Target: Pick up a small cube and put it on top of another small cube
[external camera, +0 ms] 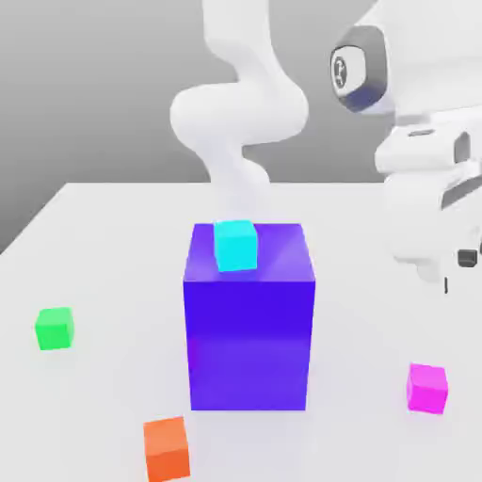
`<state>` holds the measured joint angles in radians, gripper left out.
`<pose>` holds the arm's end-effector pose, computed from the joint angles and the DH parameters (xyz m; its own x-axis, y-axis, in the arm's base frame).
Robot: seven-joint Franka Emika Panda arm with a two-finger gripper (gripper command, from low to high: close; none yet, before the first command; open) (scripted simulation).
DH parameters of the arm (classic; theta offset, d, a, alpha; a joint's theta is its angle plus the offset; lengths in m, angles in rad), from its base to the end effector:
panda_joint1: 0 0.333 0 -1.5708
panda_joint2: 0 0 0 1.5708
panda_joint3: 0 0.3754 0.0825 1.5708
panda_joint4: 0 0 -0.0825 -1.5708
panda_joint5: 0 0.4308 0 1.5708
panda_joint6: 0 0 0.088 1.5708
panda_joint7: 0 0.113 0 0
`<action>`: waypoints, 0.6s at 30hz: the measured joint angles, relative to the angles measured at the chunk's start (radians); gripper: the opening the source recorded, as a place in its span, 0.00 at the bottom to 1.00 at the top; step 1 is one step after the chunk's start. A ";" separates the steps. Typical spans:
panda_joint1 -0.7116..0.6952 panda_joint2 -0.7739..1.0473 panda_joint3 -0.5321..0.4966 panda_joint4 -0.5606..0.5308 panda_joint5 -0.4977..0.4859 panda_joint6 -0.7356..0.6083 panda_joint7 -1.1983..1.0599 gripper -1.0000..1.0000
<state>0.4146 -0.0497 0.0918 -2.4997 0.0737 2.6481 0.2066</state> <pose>0.4473 0.2460 0.3392 0.9571 0.2251 0.1825 0.2429 -0.9666 -0.0816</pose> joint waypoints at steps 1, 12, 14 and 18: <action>0.021 0.036 0.008 -0.010 -0.011 0.017 -0.018 0.50; 0.138 0.432 -0.023 -0.030 -0.186 0.262 -0.045 0.00; 0.138 0.432 -0.023 -0.030 -0.186 0.262 -0.045 0.00; 0.141 0.449 -0.027 -0.027 -0.191 0.274 -0.042 0.00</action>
<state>0.5561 0.3990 0.0645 -2.5264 -0.1169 2.9225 0.1650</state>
